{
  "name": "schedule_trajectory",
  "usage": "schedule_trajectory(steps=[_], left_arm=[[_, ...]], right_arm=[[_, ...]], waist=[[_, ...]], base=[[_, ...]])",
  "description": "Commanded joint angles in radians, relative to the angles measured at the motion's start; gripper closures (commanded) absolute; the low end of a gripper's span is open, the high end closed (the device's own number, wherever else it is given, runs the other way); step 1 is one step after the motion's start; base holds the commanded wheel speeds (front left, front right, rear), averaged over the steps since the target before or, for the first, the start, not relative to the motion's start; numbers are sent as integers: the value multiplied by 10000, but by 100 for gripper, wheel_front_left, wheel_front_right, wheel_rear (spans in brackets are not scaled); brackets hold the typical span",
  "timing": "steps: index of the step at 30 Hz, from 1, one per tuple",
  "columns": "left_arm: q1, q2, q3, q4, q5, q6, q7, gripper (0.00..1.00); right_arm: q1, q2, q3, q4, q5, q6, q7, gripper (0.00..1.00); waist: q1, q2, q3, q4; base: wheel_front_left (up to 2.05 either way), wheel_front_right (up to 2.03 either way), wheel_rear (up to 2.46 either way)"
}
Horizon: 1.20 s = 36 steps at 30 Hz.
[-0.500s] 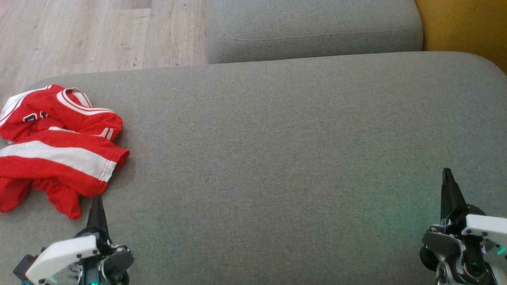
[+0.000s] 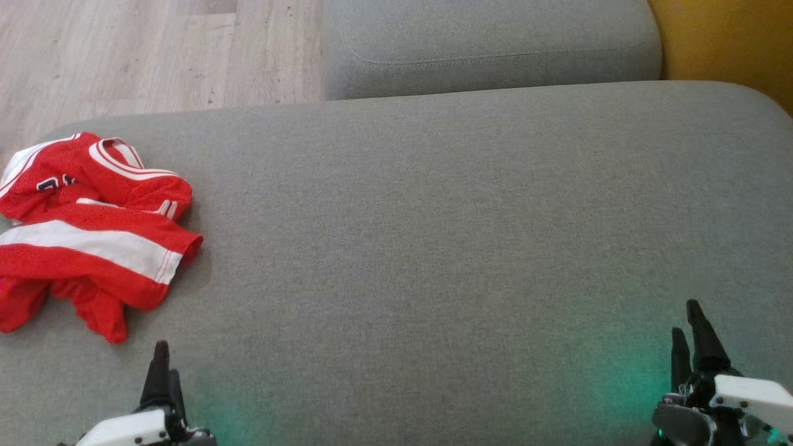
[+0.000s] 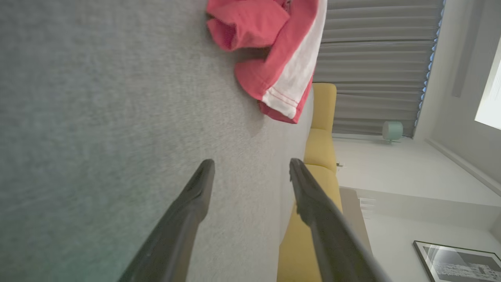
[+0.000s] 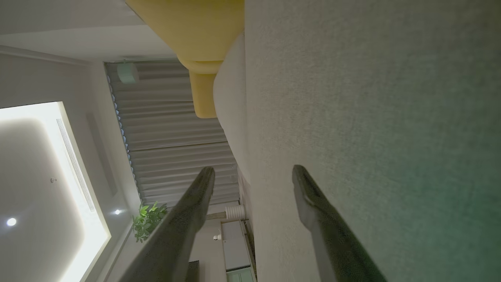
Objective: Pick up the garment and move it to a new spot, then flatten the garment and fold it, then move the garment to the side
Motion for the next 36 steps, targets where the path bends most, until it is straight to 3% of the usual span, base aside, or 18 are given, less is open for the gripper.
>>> schedule_trajectory(steps=[1,18,36], left_arm=[[-373,36,-75,-359,18,-4,-99,0],[-242,44,-370,-844,534,-14,-576,0],[-214,53,-736,-1700,2917,127,-1140,0]], right_arm=[[-341,-41,102,-356,-17,4,-99,0],[-284,-54,328,-576,-689,14,-571,0],[-247,-69,554,-1476,-4074,26,-1131,0]], waist=[[0,0,2,-2],[0,0,20,-16],[0,0,87,-25]], base=[[0,0,0],[0,0,0],[0,0,0]])
